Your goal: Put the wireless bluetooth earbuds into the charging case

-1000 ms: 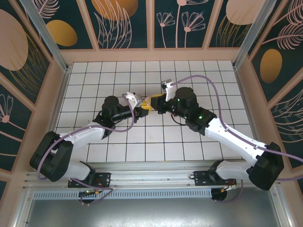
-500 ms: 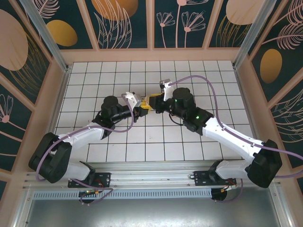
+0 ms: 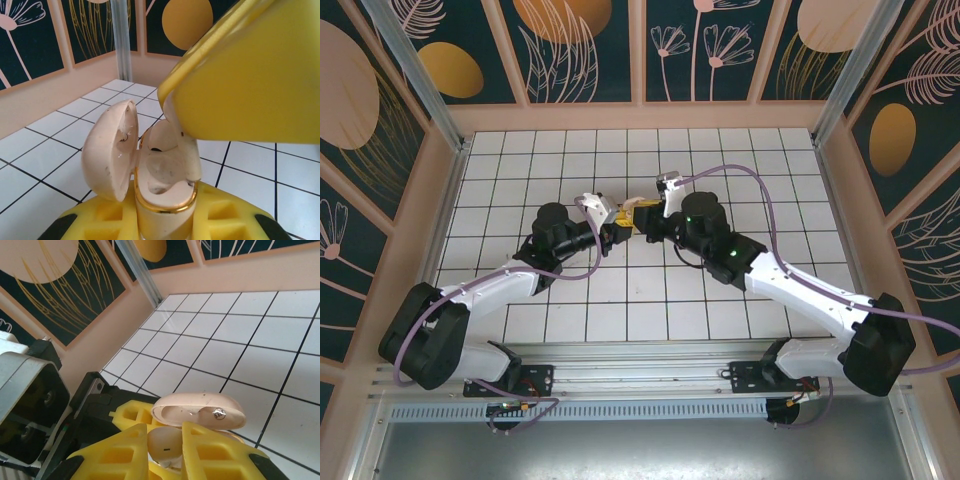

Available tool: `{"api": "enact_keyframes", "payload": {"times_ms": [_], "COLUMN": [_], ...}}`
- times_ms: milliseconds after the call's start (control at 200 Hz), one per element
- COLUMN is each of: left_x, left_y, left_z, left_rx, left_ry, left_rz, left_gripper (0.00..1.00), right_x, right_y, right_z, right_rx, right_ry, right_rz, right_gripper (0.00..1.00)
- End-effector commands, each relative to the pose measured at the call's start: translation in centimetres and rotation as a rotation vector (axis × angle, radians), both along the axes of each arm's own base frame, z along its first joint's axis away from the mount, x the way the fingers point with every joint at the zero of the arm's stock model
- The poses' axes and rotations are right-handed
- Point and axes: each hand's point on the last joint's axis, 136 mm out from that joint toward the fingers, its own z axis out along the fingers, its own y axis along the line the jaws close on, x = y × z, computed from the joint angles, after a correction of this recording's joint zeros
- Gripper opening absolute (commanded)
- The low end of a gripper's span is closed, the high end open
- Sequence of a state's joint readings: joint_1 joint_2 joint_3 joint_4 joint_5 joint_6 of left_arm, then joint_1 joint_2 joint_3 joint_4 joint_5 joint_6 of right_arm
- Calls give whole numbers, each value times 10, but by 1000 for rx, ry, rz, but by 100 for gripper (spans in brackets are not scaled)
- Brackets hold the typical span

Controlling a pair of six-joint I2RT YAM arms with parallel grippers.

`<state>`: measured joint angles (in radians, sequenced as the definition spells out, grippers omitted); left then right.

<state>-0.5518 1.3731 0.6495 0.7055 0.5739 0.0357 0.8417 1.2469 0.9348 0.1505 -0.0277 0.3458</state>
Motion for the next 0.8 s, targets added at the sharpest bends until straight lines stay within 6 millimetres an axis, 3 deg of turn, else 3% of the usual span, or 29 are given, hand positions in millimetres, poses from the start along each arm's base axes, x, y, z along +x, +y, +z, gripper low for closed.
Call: {"api": "enact_keyframes", "payload": {"times_ms": [0, 541, 796], "left_x": [-2, 1, 2], "left_y": [-1, -1, 0], "left_z": [31, 40, 47], "left_rx": [-58, -80, -101], "left_ry": [-78, -87, -95], "left_rz": [-5, 9, 19], "left_gripper": [14, 14, 14], "right_x": [5, 5, 6], "right_y": [-2, 7, 10], "right_z": [8, 14, 3], "right_rx": [41, 103, 79], "right_ry": [-31, -34, -15], "right_rz": [-50, -43, -43], "right_gripper": [19, 19, 18]}}
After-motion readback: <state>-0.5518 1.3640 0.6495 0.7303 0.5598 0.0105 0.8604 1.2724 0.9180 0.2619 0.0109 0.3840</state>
